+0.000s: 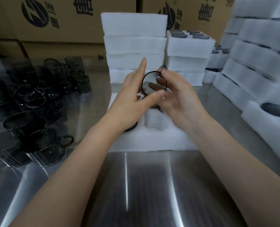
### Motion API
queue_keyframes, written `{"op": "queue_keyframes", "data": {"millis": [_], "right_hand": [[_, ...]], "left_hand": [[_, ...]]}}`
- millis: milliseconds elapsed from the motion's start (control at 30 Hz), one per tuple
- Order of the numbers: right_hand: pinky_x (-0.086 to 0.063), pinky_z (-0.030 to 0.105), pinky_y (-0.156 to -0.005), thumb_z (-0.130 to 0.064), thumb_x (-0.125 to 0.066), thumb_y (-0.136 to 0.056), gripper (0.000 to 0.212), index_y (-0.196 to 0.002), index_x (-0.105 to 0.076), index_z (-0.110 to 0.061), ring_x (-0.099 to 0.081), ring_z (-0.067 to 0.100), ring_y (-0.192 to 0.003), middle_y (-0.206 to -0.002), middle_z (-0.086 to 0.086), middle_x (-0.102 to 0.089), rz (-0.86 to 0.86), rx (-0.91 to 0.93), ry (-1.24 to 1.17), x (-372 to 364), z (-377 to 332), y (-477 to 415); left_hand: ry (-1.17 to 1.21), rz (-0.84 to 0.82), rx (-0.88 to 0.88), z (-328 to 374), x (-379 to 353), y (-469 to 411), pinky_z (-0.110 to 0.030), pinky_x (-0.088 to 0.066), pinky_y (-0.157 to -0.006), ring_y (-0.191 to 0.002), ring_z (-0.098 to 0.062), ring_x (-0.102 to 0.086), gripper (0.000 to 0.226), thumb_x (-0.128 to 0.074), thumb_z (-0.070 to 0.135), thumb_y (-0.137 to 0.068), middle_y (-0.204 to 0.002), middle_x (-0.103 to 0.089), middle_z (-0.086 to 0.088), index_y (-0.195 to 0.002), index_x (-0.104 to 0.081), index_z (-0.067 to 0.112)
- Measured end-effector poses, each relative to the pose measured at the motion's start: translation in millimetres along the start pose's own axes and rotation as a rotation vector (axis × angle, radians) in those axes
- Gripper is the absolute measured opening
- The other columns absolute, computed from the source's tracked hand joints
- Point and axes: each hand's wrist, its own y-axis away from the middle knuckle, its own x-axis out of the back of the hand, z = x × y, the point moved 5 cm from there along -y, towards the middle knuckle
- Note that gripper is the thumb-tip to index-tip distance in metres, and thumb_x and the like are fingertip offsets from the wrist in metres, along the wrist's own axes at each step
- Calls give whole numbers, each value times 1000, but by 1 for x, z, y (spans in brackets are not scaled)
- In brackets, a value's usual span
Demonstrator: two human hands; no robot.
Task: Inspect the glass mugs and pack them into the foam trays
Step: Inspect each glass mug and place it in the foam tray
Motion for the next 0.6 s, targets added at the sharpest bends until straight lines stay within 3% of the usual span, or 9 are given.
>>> {"op": "queue_keyframes", "data": {"millis": [67, 133, 233, 300, 367, 467, 600], "right_hand": [[-57, 42, -79, -14, -61, -95, 9, -91, -67, -10, -64, 26, -90, -87, 6, -64, -17, 9, -12, -1, -1, 0], [-57, 39, -78, -14, -59, -96, 10, -90, -66, -10, -65, 22, -87, -84, 3, -66, -37, 22, -2, -3, -2, 1], [-57, 35, -74, -14, -55, -98, 18, -85, -68, -14, -68, 12, -81, -80, -3, -70, -71, 88, 94, -7, -4, 3], [-56, 32, -73, -17, -53, -100, 22, -84, -68, -17, -68, 9, -82, -82, -6, -71, -69, 128, 168, -9, -5, 5], [-52, 33, -78, -25, -51, -101, 24, -85, -66, -18, -66, 13, -91, -94, 0, -70, -40, 144, 248, -8, -6, 5], [-48, 39, -88, -36, -46, -102, 31, -83, -60, -16, -59, 23, -104, -107, 10, -64, -27, 110, 273, -5, -6, 3], [-47, 45, -97, -34, -46, -101, 34, -74, -55, -16, -62, 17, -91, -89, 2, -66, -65, 23, 214, -8, -7, 1]], "left_hand": [[-12, 18, -9, 3, 1, 0, -2, -30, -96, -120, 16, -36, 67, -43, 51, -95, -131, -37, 25, -153, -13, 37], [9, 41, -11, 2, 3, 0, -2, -26, -96, -114, 24, -32, 54, -32, 45, -102, -123, -36, 33, -153, -19, 35], [51, 103, 1, 2, 9, 0, 2, -30, -89, -101, 29, -42, 46, -36, 34, -104, -114, -46, 30, -149, -34, 25], [170, 142, 15, 3, 12, 1, -2, -40, -85, -97, 24, -53, 42, -46, 25, -102, -114, -53, 25, -144, -43, 20], [259, 160, 14, 3, 14, 4, -11, -48, -85, -99, 7, -63, 41, -54, 15, -98, -121, -58, 16, -138, -49, 22], [253, 169, -39, 6, 15, 6, -13, -50, -81, -104, -5, -64, 47, -60, 2, -92, -125, -58, 6, -134, -51, 21], [218, 177, -95, 9, 14, 7, -25, -50, -95, -122, -14, -54, 59, -64, -10, -85, -132, -52, -6, -135, -49, 16]]}}
